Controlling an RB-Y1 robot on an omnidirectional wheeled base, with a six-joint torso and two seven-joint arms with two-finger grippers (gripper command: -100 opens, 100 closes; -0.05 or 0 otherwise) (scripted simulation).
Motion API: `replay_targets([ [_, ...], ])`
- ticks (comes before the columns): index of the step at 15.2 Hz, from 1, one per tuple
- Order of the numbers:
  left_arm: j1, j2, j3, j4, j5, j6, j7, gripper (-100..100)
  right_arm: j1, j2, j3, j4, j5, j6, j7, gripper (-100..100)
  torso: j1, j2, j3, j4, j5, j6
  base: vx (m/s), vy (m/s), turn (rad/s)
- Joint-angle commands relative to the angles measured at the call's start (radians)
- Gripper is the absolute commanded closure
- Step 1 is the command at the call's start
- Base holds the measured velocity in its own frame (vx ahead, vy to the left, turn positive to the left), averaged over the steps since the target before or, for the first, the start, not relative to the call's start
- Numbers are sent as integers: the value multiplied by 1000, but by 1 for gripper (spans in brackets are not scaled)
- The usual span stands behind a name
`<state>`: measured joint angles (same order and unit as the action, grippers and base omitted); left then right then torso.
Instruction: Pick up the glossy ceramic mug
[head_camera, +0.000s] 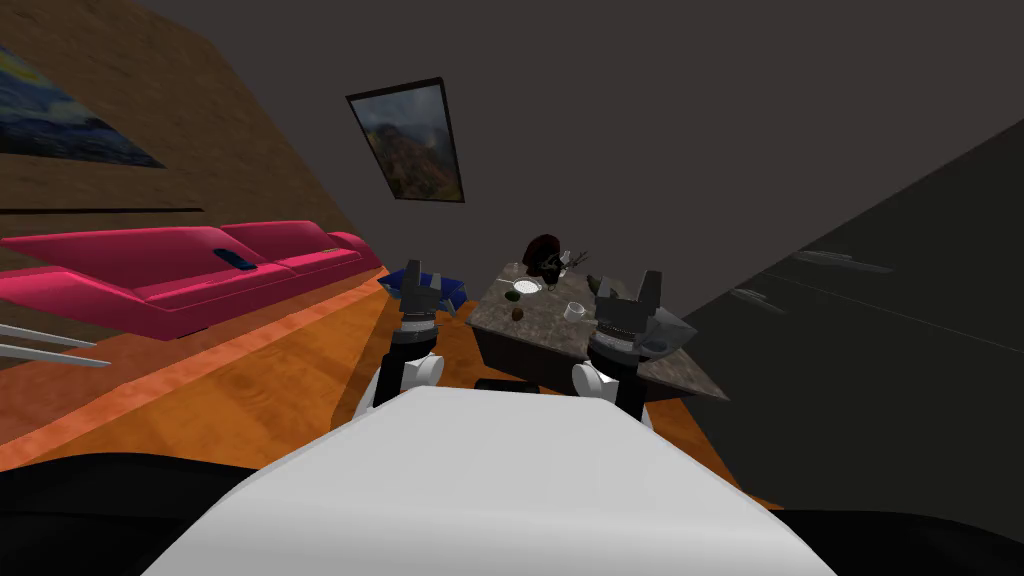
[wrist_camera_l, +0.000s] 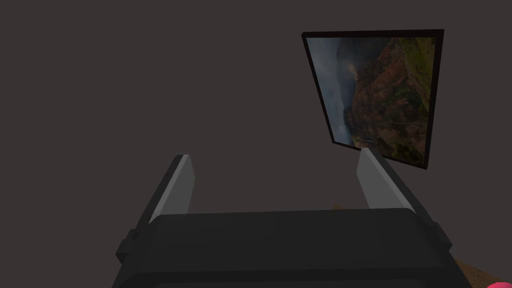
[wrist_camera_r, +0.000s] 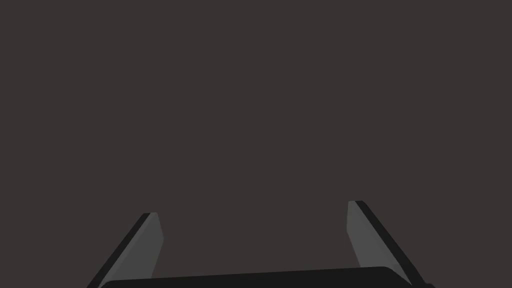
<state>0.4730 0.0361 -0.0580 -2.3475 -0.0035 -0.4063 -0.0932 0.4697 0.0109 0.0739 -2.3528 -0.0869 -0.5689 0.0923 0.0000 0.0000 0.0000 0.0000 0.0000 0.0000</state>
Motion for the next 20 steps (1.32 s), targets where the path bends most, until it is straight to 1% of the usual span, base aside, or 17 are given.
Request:
replay_targets([
  [1,0,0,0,0,0,0,0,0,13,-40,2,11,8,-6,-6,-100,0,0,0,0,0,0,-29,19,54],
  [3,0,0,0,0,0,0,0,0,25,-73,3,22,15,-12,-12,-100,3,3,2,1,0,0,-74,62,102],
  [4,0,0,0,0,0,0,0,0,41,-105,5,36,25,-19,-19,-100,4,4,2,1,1,0,-79,73,98],
  [5,0,0,0,0,0,0,0,0,41,-111,5,36,25,-19,-19,-100,5,5,3,1,1,0,-61,71,77],
  [6,0,0,0,0,0,0,0,0,59,-143,7,52,36,-29,-27,-100,5,5,3,1,1,0,-41,86,118],
  [7,0,0,0,0,0,0,0,0,59,-155,7,52,36,-29,-27,-100,6,4,3,1,1,0,-30,85,101],
  [8,0,0,0,0,0,0,0,0,80,-185,9,70,49,-40,-37,-100,6,4,2,1,1,0,-22,95,162],
  [9,0,0,0,0,0,0,0,0,80,-203,9,70,49,-40,-37,-100,6,3,2,1,1,-1,-15,93,132],
  [10,0,0,0,0,0,0,0,0,102,-229,10,91,63,-52,-47,-100,6,2,1,1,1,0,-25,123,186],
  [11,0,0,0,0,0,0,0,0,102,-253,10,91,63,-52,-47,-100,8,2,1,0,2,-1,-27,120,141],
  [12,0,0,0,0,0,0,0,0,102,-256,10,91,63,-52,-47,-100,8,3,1,1,2,0,-13,76,15],
  [13,0,0,0,0,0,0,0,0,126,-293,12,112,78,-65,-58,-100,7,2,1,0,2,0,-8,87,129],
  [14,0,0,0,0,0,0,0,0,126,-312,12,112,78,-65,-58,-100,6,2,1,0,1,0,-13,92,143],
  [15,0,0,0,0,0,0,0,0,151,-336,14,136,94,-79,-70,-100,6,2,1,0,1,0,2,121,218],
  [17,0,0,0,0,0,0,0,0,151,-372,14,136,94,-79,-70,-100,8,1,0,0,2,0,-3,102,105],
  [18,0,0,0,0,0,0,0,0,176,-401,15,161,110,-94,-82,-100,7,1,1,0,2,0,-7,94,191],
  [20,0,0,0,0,0,0,0,0,176,-435,15,161,110,-94,-82,-100,7,1,1,0,2,0,-11,89,109],
])
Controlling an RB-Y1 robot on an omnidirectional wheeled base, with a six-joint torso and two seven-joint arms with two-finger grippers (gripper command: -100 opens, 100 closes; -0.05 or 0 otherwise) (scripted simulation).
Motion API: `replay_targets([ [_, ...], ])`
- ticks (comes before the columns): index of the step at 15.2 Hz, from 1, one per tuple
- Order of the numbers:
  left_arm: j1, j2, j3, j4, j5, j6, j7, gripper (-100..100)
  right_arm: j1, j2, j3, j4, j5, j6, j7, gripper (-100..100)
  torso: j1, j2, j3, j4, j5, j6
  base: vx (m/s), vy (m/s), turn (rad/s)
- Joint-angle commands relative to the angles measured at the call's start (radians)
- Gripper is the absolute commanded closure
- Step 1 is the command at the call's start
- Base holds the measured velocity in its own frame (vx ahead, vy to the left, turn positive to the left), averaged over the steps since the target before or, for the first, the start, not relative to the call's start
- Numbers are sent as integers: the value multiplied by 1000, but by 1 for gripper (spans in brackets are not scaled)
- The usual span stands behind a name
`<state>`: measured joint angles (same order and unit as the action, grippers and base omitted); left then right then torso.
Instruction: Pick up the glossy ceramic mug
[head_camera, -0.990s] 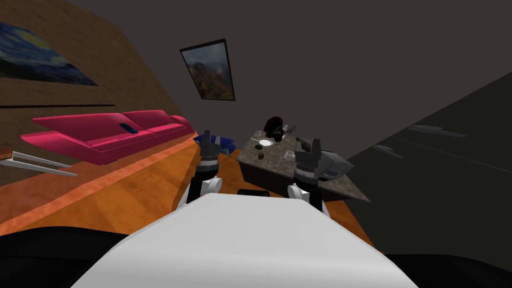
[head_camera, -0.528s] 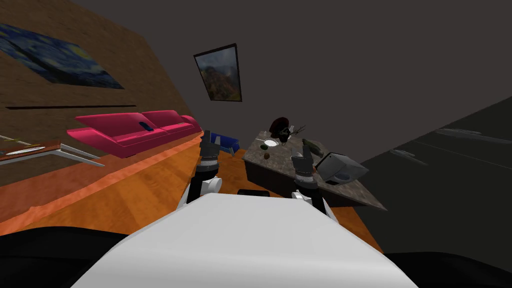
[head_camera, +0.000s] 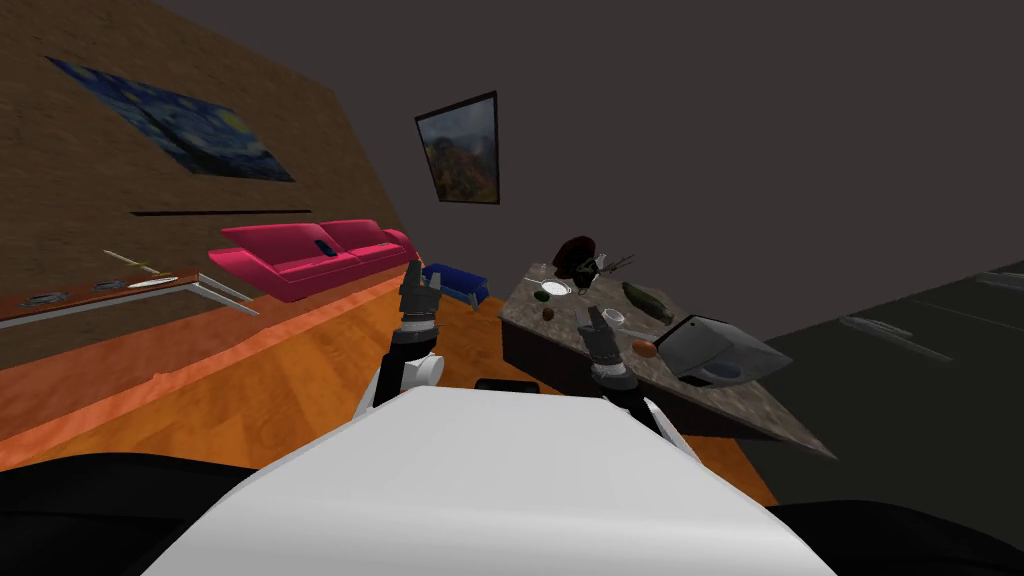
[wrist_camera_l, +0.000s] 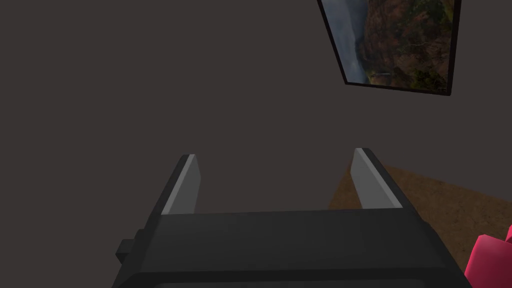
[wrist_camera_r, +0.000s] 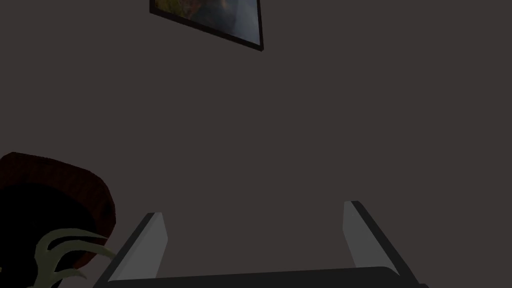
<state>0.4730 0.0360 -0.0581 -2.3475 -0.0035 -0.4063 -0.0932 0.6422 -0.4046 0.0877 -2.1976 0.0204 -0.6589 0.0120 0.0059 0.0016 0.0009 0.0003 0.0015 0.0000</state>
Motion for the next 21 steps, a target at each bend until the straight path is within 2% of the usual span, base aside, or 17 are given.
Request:
replay_targets([
  [1,0,0,0,0,0,0,0,0,29,-50,3,33,20,-19,-14,-100,0,0,0,0,0,0,-1,109,144],
  [3,0,0,0,0,0,0,0,0,29,-85,3,33,20,-19,-14,-100,2,0,0,0,0,0,-7,94,109],
  [4,0,0,0,0,0,0,0,0,55,-117,5,61,38,-34,-26,-100,0,0,0,0,0,0,-6,87,193],
  [6,0,0,0,0,0,0,0,0,55,-153,5,61,38,-34,-26,-100,0,0,0,0,0,0,-2,78,121],
  [7,0,0,0,0,0,0,0,0,80,-179,8,90,55,-49,-39,-100,-1,0,0,0,0,0,1,86,150],
  [9,0,0,0,0,0,0,0,0,80,-220,8,90,55,-49,-39,-100,1,0,0,0,0,0,-1,94,119],
  [10,0,0,0,0,0,0,0,0,80,-222,8,90,55,-49,-39,-100,0,0,0,0,0,0,2,43,1],
  [11,0,0,0,0,0,0,0,0,104,-258,11,121,73,-64,-51,-100,-2,0,0,0,0,0,-2,64,163],
  [13,0,0,0,0,0,0,0,0,104,-294,11,121,73,-64,-51,-100,-1,0,0,0,0,0,3,64,131],
  [14,0,0,0,0,0,0,0,0,127,-325,16,154,90,-77,-64,-100,-2,0,0,0,0,0,13,77,184],
  [16,0,0,0,0,0,0,0,0,127,-367,16,154,90,-77,-64,-100,-1,-1,0,0,0,0,7,76,124],
  [17,0,0,0,0,0,0,0,0,149,-391,22,188,108,-90,-76,-100,-1,0,0,0,0,0,-5,79,177],
  [20,0,0,0,0,0,0,0,0,149,-442,22,188,108,-90,-76,-100,-2,0,0,0,0,0,7,54,76],
  [21,0,0,0,0,0,0,0,0,169,-475,28,224,125,-102,-88,-100,-3,0,0,0,-1,0,3,60,186],
])
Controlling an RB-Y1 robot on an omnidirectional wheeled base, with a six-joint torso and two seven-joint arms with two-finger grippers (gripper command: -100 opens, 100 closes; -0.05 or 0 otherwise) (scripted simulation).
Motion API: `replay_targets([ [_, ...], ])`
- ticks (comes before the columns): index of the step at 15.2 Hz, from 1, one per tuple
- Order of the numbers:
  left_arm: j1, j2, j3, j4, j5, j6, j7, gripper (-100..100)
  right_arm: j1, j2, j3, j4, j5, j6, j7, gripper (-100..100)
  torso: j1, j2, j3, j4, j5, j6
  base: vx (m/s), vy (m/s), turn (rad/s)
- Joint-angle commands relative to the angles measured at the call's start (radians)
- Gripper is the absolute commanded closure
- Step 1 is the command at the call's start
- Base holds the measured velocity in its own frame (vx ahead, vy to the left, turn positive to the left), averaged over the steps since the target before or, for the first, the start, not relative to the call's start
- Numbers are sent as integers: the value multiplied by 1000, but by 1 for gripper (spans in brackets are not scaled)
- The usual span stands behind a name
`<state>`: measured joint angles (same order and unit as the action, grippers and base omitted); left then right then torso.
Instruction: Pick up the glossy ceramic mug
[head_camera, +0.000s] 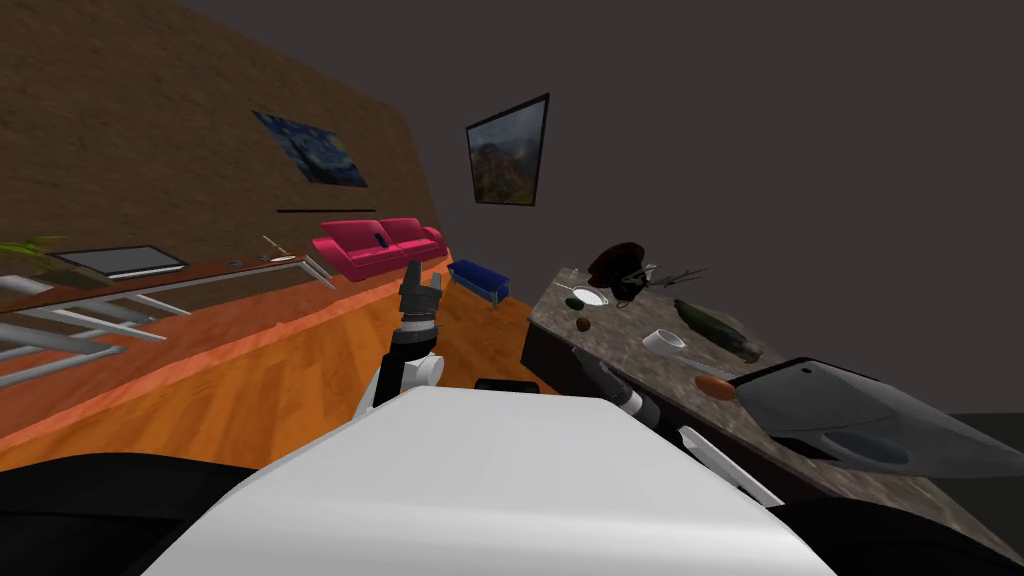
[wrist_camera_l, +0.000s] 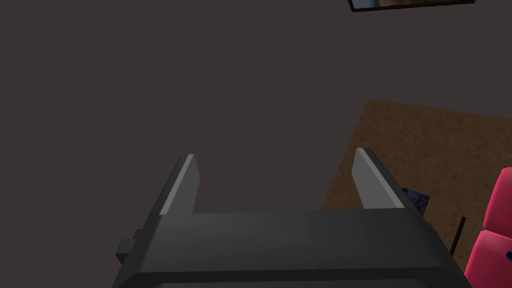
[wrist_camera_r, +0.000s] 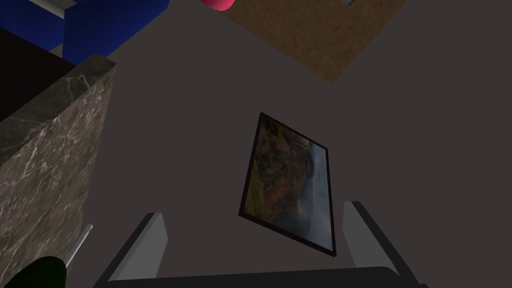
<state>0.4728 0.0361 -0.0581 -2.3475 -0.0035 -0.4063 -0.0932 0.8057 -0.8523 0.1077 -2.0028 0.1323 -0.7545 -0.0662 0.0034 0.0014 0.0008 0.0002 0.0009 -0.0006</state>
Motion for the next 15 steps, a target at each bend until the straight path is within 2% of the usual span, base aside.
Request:
replay_targets([
  [1,0,0,0,0,0,0,0,0,5,-50,8,29,13,-7,-10,-100,0,0,0,0,0,0,3,70,215],
  [2,0,0,0,0,0,0,0,0,5,-70,8,29,13,-7,-10,-100,0,0,0,0,0,0,8,46,62],
  [3,0,0,0,0,0,0,0,0,24,-95,16,67,29,-17,-22,-100,0,0,0,0,0,1,6,55,144],
  [5,0,0,0,0,0,0,0,0,24,-141,16,67,29,-17,-22,-100,0,0,0,0,0,0,7,52,118],
  [6,0,0,0,0,0,0,0,0,24,-147,16,67,29,-17,-22,-100,0,0,0,0,0,0,2,26,-3],
  [7,0,0,0,0,0,0,0,0,40,-182,24,108,45,-27,-33,-100,-1,0,0,0,0,1,-3,39,162],
  [9,0,0,0,0,0,0,0,0,40,-223,24,108,45,-27,-33,-100,-1,0,0,0,0,0,-1,43,139],
  [10,0,0,0,0,0,0,0,0,40,-224,24,108,45,-27,-33,-100,-1,0,0,0,0,0,1,17,-7],
  [11,0,0,0,0,0,0,0,0,54,-260,33,151,60,-35,-45,-100,-2,0,0,0,0,1,2,32,154],
  [13,0,0,0,0,0,0,0,0,54,-299,33,151,60,-35,-45,-100,-2,0,0,0,0,0,-2,33,136],
  [14,0,0,0,0,0,0,0,0,54,-300,33,151,60,-35,-45,-100,-2,0,0,0,0,1,-1,14,-16],
  [15,0,0,0,0,0,0,0,0,65,-337,43,197,74,-41,-55,-100,-2,1,0,0,0,1,-3,27,163],
])
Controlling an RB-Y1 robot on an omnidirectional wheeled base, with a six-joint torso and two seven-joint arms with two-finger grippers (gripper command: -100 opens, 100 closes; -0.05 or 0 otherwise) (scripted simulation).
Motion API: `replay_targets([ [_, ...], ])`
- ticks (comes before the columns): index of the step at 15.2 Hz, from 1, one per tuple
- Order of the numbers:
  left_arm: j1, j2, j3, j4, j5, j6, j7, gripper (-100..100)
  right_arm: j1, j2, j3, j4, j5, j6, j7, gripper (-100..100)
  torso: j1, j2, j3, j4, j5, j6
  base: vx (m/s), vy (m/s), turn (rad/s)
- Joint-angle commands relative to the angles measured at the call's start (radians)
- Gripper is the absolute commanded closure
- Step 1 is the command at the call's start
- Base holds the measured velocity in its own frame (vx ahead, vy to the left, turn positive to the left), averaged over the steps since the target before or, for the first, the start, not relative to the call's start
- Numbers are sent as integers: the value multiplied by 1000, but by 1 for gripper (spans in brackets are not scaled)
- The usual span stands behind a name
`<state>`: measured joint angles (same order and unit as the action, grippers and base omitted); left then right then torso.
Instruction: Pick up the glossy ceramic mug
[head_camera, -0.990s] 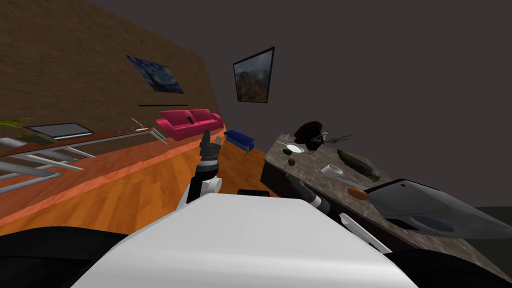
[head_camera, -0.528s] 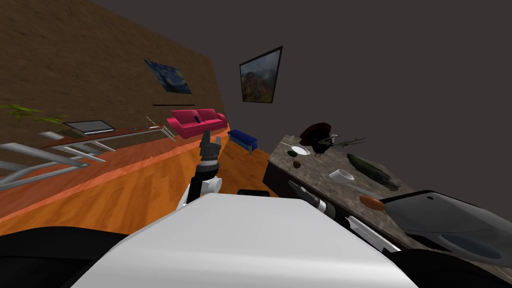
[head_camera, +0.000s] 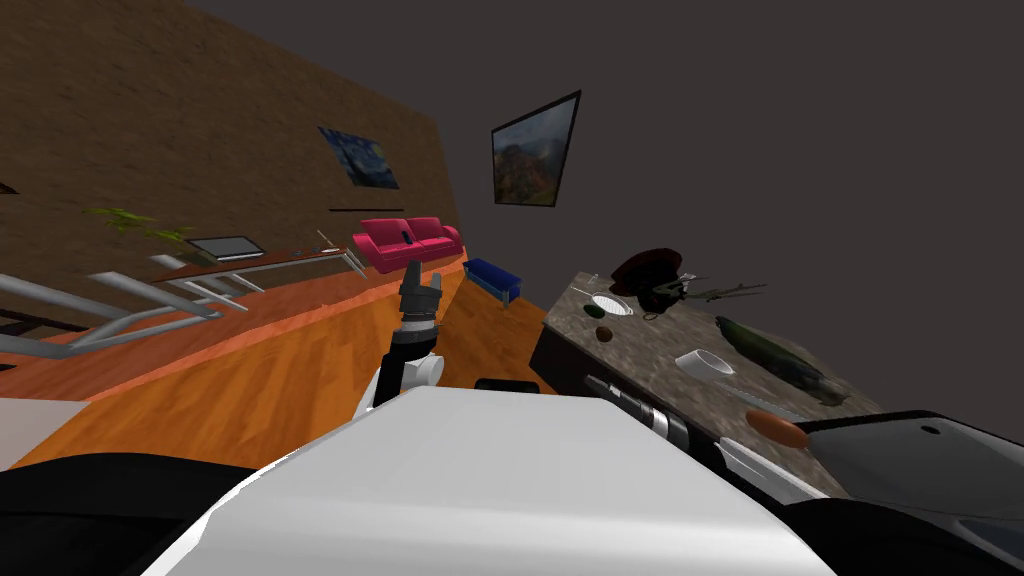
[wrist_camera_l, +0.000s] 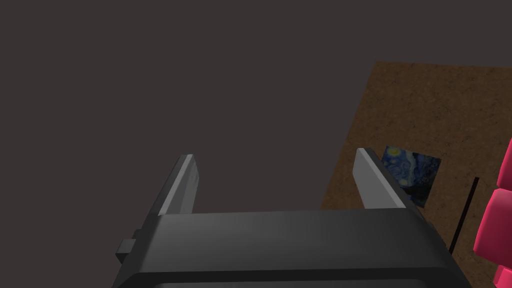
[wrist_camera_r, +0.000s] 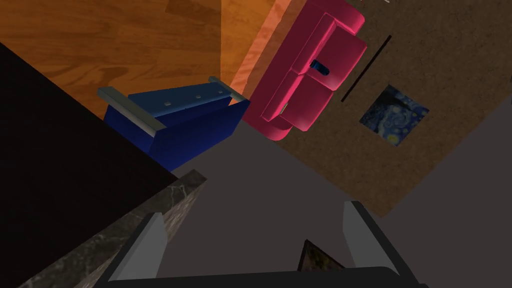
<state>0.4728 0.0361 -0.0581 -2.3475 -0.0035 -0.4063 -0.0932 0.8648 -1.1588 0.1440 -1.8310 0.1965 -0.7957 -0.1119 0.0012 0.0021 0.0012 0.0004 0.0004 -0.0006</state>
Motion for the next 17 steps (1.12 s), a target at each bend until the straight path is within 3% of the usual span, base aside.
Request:
replay_targets([
  [1,0,0,0,0,0,0,0,0,6,-50,7,26,10,0,-9,-100,0,0,0,0,0,0,-5,33,183],
  [2,0,0,0,0,0,0,0,0,6,-69,7,26,10,0,-9,-100,0,0,0,0,0,0,-5,22,57],
  [3,0,0,0,0,0,0,0,0,16,-92,17,67,23,-5,-20,-100,0,0,0,0,0,0,-6,29,160],
  [5,0,0,0,0,0,0,0,0,16,-142,17,74,23,-5,-20,-100,0,0,0,0,0,0,-5,22,118],
  [6,0,0,0,0,0,0,0,0,24,-166,28,113,35,-9,-29,-100,0,0,0,0,0,0,-8,19,171],
  [9,0,0,0,0,0,0,0,0,24,-214,28,124,35,-9,-29,-100,-1,0,0,0,0,0,-6,8,76],
  [10,0,0,0,0,0,0,0,0,29,-251,40,162,47,-12,-38,-100,-1,0,0,0,0,1,-8,7,142],
  [12,0,0,0,0,0,0,0,0,29,-283,40,175,47,-12,-38,-100,-1,0,0,0,0,0,-10,0,133],
  [17,0,0,0,0,0,0,0,0,33,-398,65,280,66,-13,-54,-100,-2,1,1,0,0,0,-18,-6,133],
])
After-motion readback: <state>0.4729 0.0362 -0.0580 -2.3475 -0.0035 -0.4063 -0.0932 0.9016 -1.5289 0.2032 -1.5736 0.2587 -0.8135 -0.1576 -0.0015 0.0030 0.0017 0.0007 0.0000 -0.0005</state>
